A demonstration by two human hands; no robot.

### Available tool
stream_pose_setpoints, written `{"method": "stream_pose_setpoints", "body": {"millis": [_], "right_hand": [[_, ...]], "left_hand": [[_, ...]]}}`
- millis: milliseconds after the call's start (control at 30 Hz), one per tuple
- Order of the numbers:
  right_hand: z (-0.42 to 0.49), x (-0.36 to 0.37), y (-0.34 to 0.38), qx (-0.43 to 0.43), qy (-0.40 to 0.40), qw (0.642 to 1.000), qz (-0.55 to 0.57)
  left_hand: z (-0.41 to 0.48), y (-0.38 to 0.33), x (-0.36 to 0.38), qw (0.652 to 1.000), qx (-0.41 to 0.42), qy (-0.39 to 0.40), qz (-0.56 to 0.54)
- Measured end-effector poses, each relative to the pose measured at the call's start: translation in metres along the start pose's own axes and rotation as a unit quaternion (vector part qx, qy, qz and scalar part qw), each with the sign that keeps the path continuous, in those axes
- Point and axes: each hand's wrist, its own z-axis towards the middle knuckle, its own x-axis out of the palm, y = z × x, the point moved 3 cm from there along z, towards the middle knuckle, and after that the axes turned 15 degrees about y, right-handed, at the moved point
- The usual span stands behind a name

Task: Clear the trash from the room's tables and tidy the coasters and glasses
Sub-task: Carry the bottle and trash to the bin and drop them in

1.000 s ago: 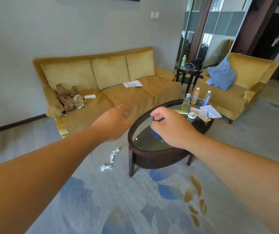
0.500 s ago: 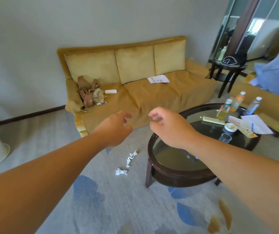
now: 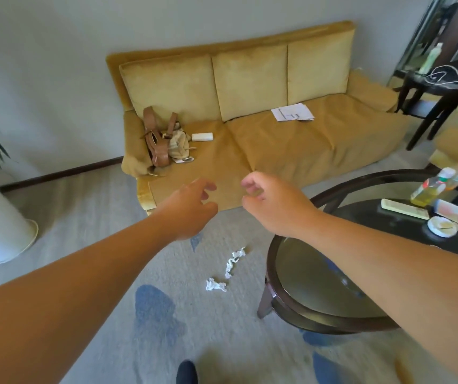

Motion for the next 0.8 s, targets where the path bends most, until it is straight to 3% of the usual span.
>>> {"method": "stream_pose_setpoints", "body": {"millis": [467, 800], "right_hand": [[0.134, 0.015, -0.032, 0.117, -0.027, 0.992, 0.033], [0.163, 0.035, -0.111, 0.169, 0.017, 0.983, 0.076]], "left_hand": [[0.157, 0.065, -0.039, 0.992, 0.068, 0.102, 0.025], [0.227, 0.083, 0.015, 0.982, 0.033, 0.182, 0.034]]}}
